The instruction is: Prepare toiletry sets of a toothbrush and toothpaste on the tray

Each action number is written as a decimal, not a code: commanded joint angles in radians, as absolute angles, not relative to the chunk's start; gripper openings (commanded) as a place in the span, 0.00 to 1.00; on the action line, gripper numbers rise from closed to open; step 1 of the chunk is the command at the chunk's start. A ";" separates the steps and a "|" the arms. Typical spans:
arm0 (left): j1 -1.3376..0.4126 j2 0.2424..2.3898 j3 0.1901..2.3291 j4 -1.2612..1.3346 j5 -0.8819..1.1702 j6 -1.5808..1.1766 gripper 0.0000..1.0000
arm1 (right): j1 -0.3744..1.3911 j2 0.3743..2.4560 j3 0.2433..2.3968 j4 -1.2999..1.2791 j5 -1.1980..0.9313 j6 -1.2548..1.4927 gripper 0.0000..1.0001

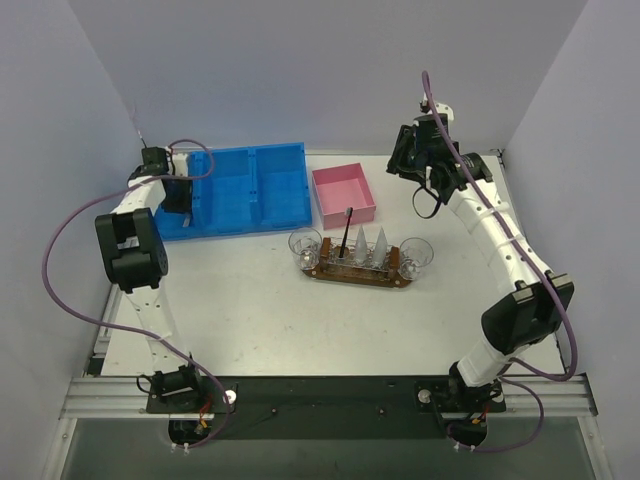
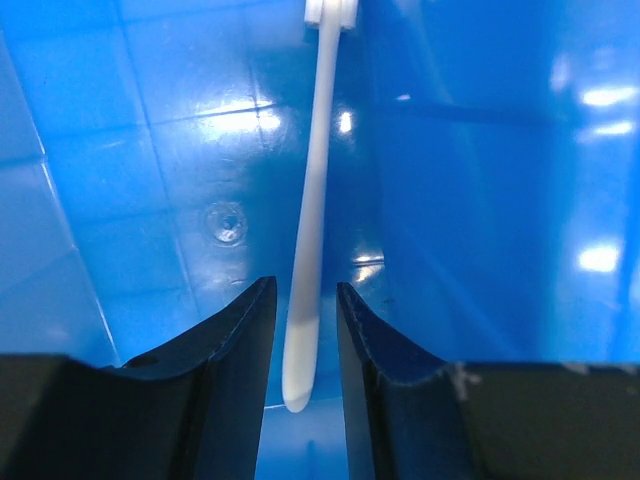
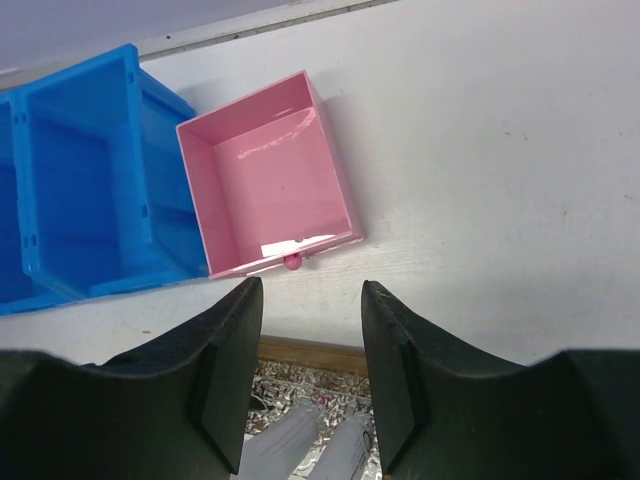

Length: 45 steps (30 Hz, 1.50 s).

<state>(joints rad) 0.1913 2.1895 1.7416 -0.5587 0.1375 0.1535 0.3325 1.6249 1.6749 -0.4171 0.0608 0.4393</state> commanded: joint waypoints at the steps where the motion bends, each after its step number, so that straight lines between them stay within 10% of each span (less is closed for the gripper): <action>1: 0.170 2.223 1.750 -0.518 0.112 0.181 0.41 | 0.328 1.655 1.753 -0.419 0.055 0.445 0.39; 11: 0.150 2.255 1.746 -0.517 0.017 0.186 0.37 | 0.328 1.667 1.758 -0.420 0.055 0.453 0.39; 23: 0.150 2.200 1.718 -0.480 0.061 0.147 0.00 | 0.328 1.683 1.772 -0.419 0.052 0.446 0.39; 45: 0.100 1.626 1.376 -0.377 0.008 0.038 0.00 | 0.328 1.654 1.773 -0.393 -0.090 0.410 0.40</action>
<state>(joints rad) 0.1158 1.7340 1.4315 -0.4095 0.0483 0.0441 0.3325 1.6997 1.7424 -0.4137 -0.0460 0.4183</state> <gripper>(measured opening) 0.235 0.390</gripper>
